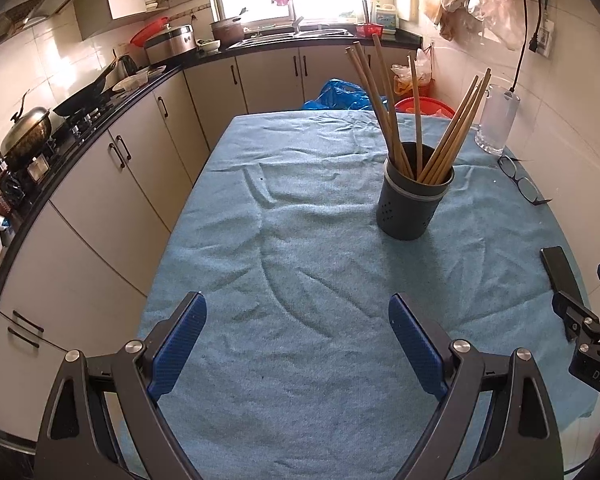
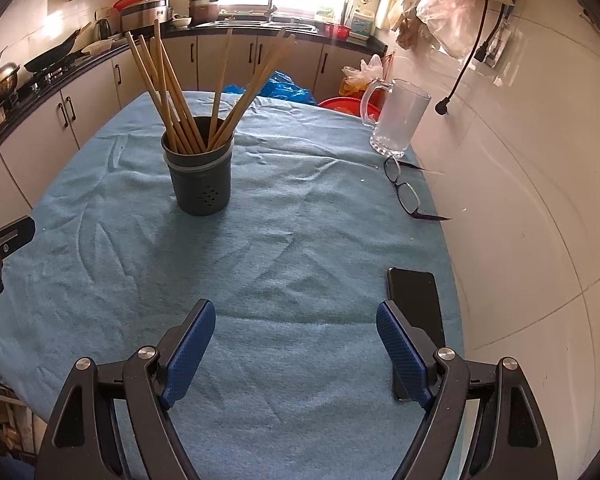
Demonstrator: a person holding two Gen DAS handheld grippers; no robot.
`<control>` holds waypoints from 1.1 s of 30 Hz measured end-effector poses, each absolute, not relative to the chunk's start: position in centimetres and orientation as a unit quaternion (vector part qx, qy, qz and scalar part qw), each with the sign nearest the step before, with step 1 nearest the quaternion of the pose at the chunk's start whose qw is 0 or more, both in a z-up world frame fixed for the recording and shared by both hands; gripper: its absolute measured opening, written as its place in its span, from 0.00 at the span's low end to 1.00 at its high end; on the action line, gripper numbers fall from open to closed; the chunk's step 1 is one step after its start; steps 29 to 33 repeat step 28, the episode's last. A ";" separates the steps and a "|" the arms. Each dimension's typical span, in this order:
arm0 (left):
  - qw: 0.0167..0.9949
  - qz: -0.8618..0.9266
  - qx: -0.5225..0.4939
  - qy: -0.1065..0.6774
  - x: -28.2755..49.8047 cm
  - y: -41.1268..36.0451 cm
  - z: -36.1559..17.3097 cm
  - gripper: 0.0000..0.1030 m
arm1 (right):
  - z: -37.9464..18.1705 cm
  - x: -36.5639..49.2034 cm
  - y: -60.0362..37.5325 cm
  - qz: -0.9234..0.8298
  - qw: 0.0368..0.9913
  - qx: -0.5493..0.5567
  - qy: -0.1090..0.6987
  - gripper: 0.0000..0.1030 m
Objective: Organize utensils
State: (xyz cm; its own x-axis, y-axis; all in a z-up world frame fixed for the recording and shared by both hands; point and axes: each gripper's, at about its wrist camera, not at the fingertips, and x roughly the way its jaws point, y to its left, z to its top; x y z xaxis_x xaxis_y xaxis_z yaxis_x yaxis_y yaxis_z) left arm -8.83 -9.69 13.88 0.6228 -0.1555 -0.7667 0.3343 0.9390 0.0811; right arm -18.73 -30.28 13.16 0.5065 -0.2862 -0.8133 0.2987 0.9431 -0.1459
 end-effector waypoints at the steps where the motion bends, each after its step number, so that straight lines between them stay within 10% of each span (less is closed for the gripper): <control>1: 0.894 -0.136 0.108 0.413 -8.9 -9.7 13.8 0.89 | 13.2 -18.7 -30.2 -0.168 0.868 0.006 0.467 0.84; 33: 0.865 -0.142 0.047 0.479 -7.5 -7.7 11.4 0.89 | 8.7 -18.4 -32.7 -0.134 0.849 0.061 0.507 0.84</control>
